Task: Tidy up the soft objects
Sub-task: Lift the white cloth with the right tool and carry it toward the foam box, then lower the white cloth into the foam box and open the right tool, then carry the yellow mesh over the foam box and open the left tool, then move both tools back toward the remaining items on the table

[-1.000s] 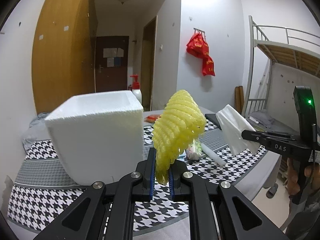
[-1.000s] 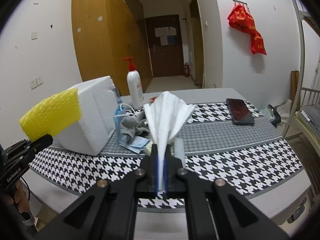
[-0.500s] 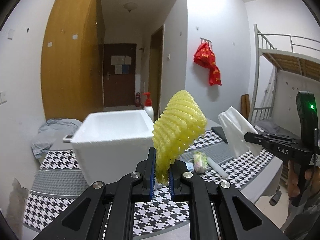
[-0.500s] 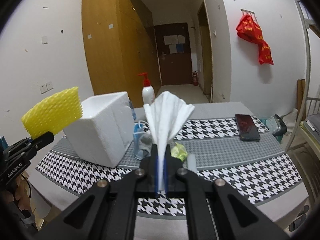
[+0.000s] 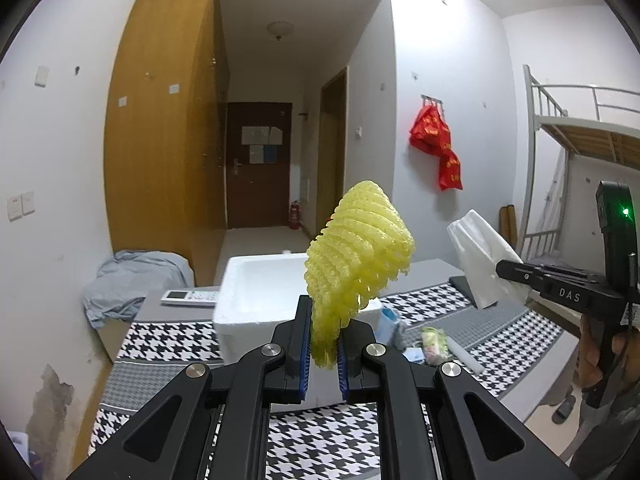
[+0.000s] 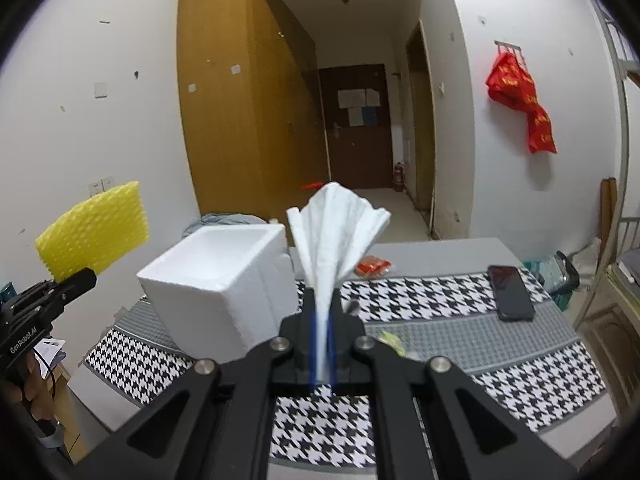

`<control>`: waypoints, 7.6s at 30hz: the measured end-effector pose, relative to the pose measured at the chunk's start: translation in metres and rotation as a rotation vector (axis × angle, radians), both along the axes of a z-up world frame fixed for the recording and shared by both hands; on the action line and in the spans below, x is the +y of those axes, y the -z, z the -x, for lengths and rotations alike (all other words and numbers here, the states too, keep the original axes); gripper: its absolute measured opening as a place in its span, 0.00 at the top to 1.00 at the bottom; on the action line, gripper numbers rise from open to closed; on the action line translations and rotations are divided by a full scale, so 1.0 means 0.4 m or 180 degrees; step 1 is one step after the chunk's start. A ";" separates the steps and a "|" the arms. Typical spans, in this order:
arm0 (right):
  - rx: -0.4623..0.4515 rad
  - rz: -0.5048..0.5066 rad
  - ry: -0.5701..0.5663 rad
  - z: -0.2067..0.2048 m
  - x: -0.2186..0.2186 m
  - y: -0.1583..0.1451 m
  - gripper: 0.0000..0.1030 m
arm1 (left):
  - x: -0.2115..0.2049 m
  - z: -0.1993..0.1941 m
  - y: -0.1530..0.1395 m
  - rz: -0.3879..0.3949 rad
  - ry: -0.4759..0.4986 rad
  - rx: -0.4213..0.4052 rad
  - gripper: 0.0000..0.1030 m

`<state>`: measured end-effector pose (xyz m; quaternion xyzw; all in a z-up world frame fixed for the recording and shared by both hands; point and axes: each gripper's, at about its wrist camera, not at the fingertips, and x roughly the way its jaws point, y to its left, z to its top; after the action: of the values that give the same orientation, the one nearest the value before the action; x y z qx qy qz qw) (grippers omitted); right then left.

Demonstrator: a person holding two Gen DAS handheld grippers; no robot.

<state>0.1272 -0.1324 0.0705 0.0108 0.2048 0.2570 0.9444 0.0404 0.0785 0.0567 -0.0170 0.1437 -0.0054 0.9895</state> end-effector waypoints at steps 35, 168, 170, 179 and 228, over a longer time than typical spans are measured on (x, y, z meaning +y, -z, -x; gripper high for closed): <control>-0.0118 0.0126 -0.0771 -0.073 0.289 -0.036 0.94 | 0.154 0.018 0.034 -0.0012 -0.0617 0.0070 0.89; 0.0560 0.0202 0.0495 -0.187 -0.069 0.193 0.21 | 0.034 -0.269 0.011 -0.0009 -0.0132 0.0184 0.01; 0.0589 0.0217 0.0481 -0.186 -0.072 0.203 0.21 | 0.021 -0.260 0.008 -0.0015 -0.0077 0.0171 0.01; 0.0601 0.0221 0.0442 -0.171 -0.101 0.226 0.21 | -0.065 -0.209 0.020 0.0002 0.0156 0.0060 0.01; 0.0731 0.0303 0.0359 -0.114 -0.266 0.338 0.21 | -0.328 -0.269 0.269 -0.0176 0.0710 0.0600 0.01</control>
<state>0.1726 -0.2390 -0.0649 0.0068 0.3225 0.1906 0.9272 0.1482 -0.0526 -0.0508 0.0260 0.2371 -0.1098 0.9649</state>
